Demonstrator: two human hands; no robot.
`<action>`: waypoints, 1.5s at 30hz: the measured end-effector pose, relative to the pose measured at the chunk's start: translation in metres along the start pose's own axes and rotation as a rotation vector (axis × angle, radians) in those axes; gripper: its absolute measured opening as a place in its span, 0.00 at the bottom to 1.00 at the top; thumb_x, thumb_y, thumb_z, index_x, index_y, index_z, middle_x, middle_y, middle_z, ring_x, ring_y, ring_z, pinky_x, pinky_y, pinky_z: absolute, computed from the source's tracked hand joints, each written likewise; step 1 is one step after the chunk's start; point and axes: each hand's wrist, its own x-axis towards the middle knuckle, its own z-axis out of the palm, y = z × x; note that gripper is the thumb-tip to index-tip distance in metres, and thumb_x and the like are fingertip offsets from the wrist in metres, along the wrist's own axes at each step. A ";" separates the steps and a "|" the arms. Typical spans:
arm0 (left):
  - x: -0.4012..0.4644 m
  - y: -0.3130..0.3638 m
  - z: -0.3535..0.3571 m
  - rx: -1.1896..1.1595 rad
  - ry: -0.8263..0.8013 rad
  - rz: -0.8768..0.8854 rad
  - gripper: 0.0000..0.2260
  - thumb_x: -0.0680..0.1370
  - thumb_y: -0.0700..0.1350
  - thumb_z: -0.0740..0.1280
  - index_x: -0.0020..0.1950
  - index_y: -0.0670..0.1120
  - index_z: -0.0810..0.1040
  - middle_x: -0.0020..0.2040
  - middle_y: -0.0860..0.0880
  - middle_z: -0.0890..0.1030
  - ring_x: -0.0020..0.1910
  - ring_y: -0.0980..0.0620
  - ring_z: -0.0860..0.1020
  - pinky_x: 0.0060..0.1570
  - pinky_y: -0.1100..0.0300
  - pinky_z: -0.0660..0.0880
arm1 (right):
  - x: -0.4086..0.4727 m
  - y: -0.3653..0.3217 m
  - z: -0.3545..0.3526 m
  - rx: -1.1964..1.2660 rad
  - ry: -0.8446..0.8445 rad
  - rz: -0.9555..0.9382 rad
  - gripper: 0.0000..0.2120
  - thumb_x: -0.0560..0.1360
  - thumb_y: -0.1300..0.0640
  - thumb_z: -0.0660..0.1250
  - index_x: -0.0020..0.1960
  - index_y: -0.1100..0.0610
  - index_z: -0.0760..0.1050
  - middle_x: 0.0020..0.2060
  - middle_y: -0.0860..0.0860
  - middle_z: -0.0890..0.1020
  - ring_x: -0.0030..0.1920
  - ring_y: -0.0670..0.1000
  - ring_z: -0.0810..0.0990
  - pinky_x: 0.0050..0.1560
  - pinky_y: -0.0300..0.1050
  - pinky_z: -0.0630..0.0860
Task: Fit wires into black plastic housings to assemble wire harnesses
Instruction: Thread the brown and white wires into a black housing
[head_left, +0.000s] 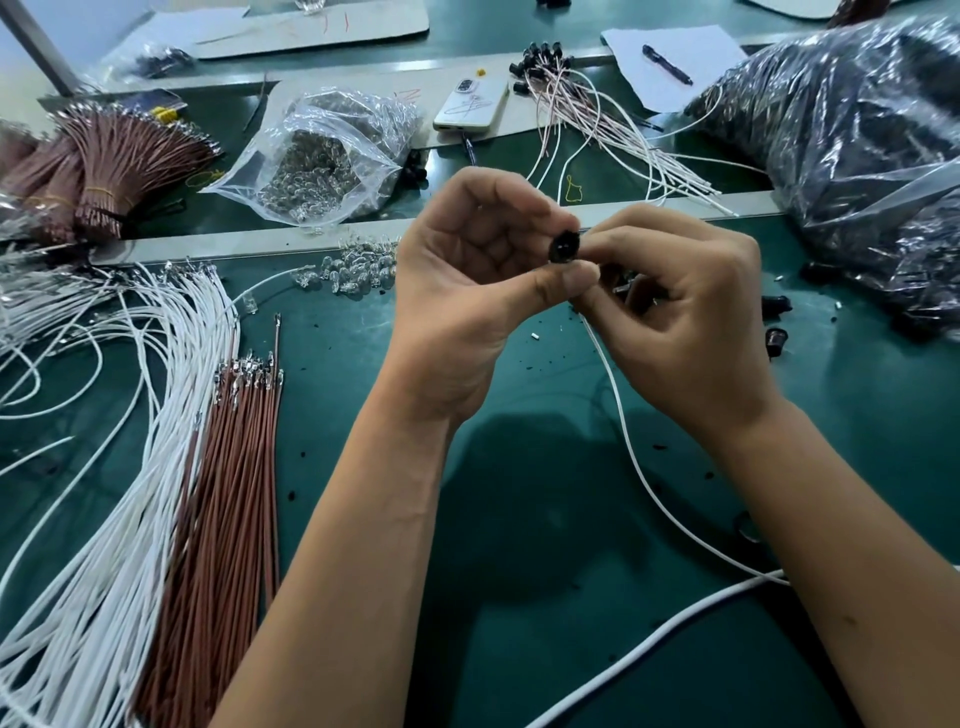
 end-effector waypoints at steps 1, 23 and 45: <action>0.000 0.000 0.000 -0.005 -0.004 -0.010 0.19 0.66 0.23 0.73 0.50 0.40 0.73 0.46 0.45 0.81 0.42 0.53 0.78 0.47 0.59 0.78 | 0.000 0.001 -0.001 0.001 0.005 -0.001 0.08 0.81 0.59 0.72 0.48 0.62 0.86 0.41 0.54 0.84 0.39 0.52 0.81 0.39 0.44 0.75; -0.001 0.005 -0.010 0.089 -0.023 -0.101 0.15 0.64 0.33 0.78 0.48 0.46 0.84 0.46 0.46 0.82 0.47 0.45 0.75 0.53 0.53 0.75 | -0.002 0.001 -0.003 -0.063 -0.028 -0.059 0.07 0.81 0.63 0.71 0.49 0.66 0.86 0.43 0.56 0.85 0.41 0.52 0.82 0.43 0.39 0.75; -0.002 -0.001 -0.009 0.096 -0.010 -0.033 0.12 0.66 0.24 0.73 0.41 0.39 0.78 0.36 0.51 0.82 0.36 0.54 0.77 0.42 0.60 0.78 | -0.003 0.008 0.003 -0.024 -0.153 -0.001 0.10 0.81 0.65 0.70 0.41 0.65 0.80 0.36 0.54 0.78 0.34 0.56 0.74 0.36 0.50 0.71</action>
